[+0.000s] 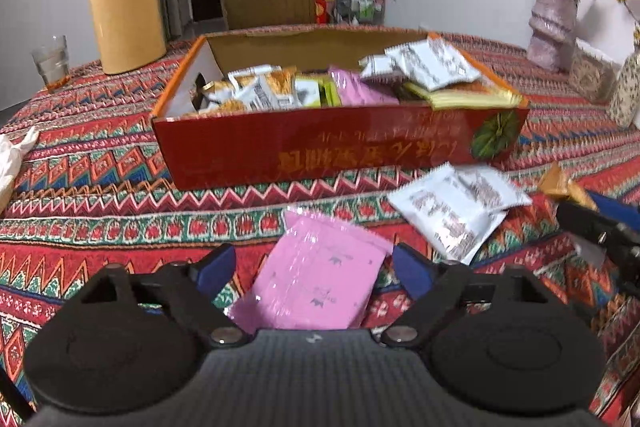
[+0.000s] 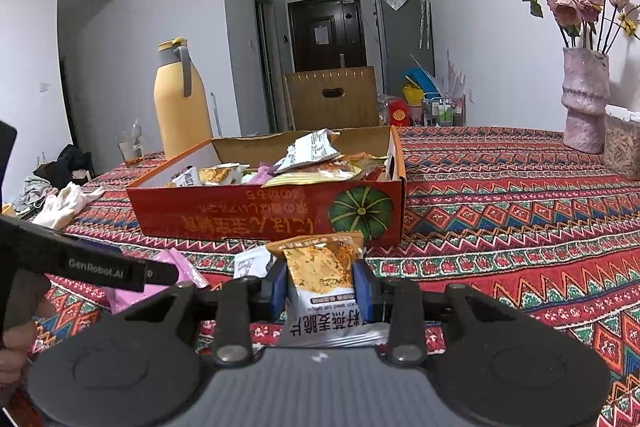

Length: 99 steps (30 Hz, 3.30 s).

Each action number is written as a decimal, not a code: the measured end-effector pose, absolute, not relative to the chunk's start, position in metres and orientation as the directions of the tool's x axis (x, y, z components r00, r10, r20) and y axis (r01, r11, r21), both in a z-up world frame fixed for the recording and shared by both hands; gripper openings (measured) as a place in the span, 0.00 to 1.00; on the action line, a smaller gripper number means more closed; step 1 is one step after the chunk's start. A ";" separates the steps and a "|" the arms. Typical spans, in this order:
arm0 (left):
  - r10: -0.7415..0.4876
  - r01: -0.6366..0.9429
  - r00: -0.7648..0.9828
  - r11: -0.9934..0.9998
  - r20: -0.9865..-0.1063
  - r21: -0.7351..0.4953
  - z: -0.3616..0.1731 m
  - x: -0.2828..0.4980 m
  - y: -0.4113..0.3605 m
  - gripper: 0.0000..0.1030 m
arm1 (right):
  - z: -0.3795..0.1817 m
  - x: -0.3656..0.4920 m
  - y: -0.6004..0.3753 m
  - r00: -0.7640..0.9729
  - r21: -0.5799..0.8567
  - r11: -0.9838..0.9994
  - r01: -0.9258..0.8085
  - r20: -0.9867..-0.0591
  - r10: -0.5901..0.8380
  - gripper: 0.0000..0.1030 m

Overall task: Organize snacks
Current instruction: 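Grasp the pink packet with the left gripper while the right gripper holds its packet, then carry both packets over the orange box and release them inside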

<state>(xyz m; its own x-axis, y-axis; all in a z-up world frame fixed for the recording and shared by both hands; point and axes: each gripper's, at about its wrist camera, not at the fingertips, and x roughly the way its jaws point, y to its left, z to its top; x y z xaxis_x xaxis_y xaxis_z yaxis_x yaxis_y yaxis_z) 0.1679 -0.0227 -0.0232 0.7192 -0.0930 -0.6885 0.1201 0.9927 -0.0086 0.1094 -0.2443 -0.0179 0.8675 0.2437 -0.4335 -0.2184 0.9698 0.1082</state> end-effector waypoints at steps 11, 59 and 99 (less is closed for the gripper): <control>-0.090 0.122 0.684 0.992 -0.724 -0.007 -0.041 0.177 -0.021 0.88 | -0.022 0.109 -0.244 0.860 0.115 0.970 -0.214 -0.449 0.242 0.33; -0.077 0.057 0.872 0.997 -0.483 -0.055 0.060 0.209 -0.012 0.59 | 0.042 0.183 -0.204 0.920 0.052 0.968 -0.245 -0.303 0.249 0.33; 0.044 -0.112 0.871 0.988 -0.488 -0.110 0.033 0.282 0.009 1.00 | 0.019 0.260 -0.209 0.937 0.107 0.985 -0.135 -0.311 0.162 1.00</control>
